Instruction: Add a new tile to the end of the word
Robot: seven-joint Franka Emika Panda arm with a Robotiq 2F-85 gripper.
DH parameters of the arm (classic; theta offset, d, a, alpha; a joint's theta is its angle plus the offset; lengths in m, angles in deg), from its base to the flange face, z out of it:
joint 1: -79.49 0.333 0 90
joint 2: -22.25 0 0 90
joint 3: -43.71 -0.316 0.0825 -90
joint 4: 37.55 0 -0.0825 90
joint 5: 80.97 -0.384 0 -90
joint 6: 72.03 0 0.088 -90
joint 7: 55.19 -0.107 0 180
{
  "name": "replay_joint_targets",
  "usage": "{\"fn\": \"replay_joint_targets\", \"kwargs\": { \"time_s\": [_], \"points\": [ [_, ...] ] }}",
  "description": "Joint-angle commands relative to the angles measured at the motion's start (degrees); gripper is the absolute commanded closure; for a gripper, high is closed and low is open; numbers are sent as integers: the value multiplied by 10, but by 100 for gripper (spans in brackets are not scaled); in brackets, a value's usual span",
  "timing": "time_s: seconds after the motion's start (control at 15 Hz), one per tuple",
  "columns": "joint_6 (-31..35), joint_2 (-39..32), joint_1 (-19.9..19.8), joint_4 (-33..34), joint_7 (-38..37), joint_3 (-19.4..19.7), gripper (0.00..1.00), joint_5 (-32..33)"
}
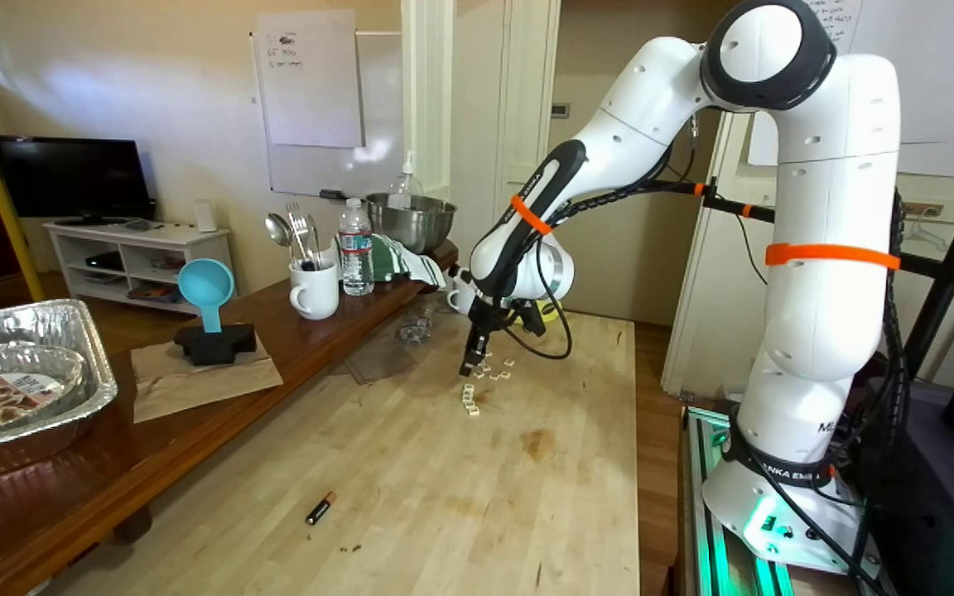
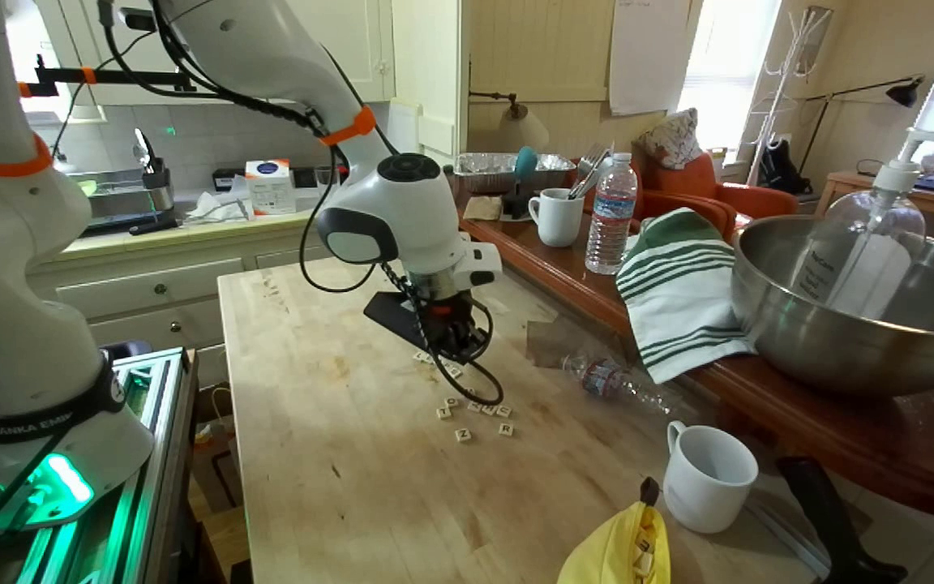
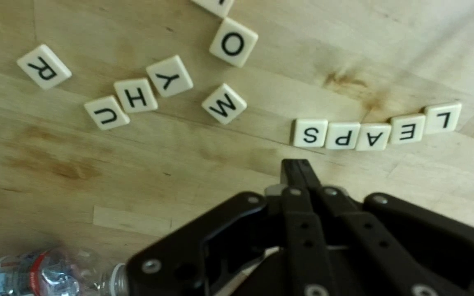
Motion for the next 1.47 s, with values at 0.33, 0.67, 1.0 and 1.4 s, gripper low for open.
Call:
{"fn": "replay_joint_targets", "kwargs": {
  "time_s": [0.33,0.67,1.0,1.4],
  "points": [
    [-1,1,4,-5,-40,42,100,15],
    [7,-16,2,7,-34,46,100,6],
    [17,-34,-1,19,-28,46,100,0],
    [11,-61,4,31,-33,58,100,15]
  ]
}}
